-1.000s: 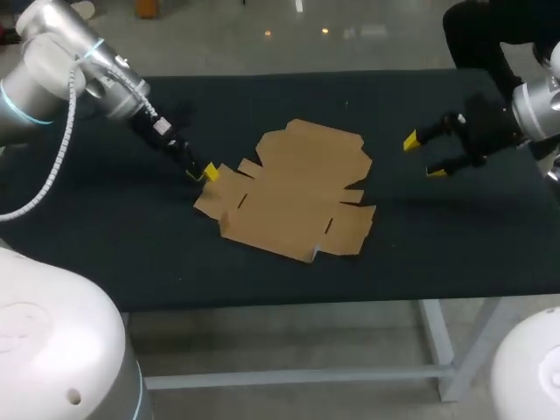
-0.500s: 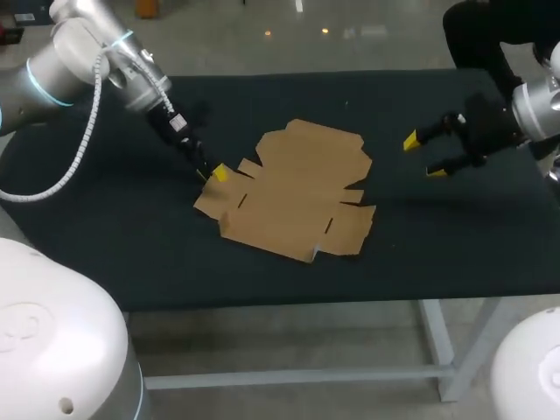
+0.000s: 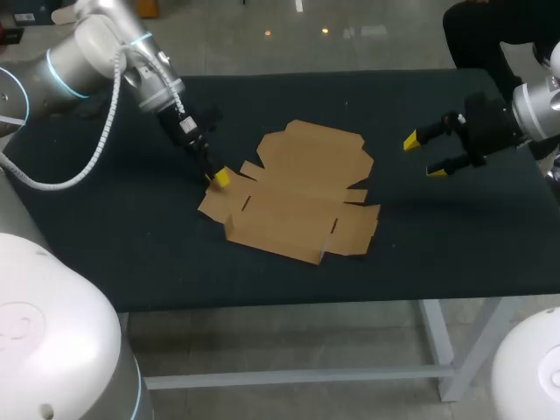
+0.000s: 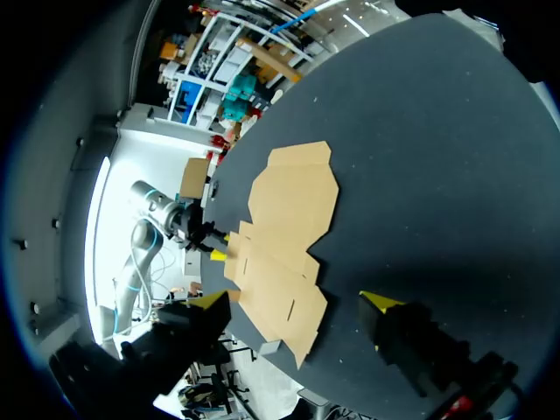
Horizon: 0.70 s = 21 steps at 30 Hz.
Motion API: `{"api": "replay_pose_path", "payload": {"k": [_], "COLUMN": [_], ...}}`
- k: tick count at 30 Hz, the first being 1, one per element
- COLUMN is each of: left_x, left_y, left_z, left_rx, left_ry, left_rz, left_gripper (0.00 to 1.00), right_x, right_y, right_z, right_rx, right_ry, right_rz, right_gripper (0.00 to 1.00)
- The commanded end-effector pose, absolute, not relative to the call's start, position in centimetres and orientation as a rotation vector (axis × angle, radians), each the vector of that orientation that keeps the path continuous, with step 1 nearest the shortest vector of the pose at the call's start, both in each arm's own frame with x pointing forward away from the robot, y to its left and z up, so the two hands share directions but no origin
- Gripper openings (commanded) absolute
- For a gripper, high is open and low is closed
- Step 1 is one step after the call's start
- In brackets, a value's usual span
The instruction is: Assemble the packaging by folding the flat box into shape, placing the metal phone stand inside, and closing the box properly
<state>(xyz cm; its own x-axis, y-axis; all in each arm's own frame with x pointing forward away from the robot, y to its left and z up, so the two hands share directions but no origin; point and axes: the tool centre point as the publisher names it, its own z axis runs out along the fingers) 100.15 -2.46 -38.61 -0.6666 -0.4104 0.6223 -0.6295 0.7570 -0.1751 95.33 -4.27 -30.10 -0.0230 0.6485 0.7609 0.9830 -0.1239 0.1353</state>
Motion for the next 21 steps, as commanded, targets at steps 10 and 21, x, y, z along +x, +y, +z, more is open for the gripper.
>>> {"api": "replay_pose_path", "payload": {"k": [10, 21], "left_x": [99.6, 98.2], "left_y": [-2.0, -1.0], "left_z": [-39.1, -38.8], "left_rx": [0.887, 1.081], "left_ry": [-2.319, -2.2], "left_rz": [0.575, 0.755], "left_gripper": [0.0, 0.0], "right_x": [95.3, 95.3], "right_y": [-4.4, -4.4], "right_z": [-30.1, -30.1], "right_rx": [-1.803, -1.803], "right_ry": [-1.699, -1.699], "right_rz": [-0.986, -0.986], "right_gripper": [1.0, 1.0]}}
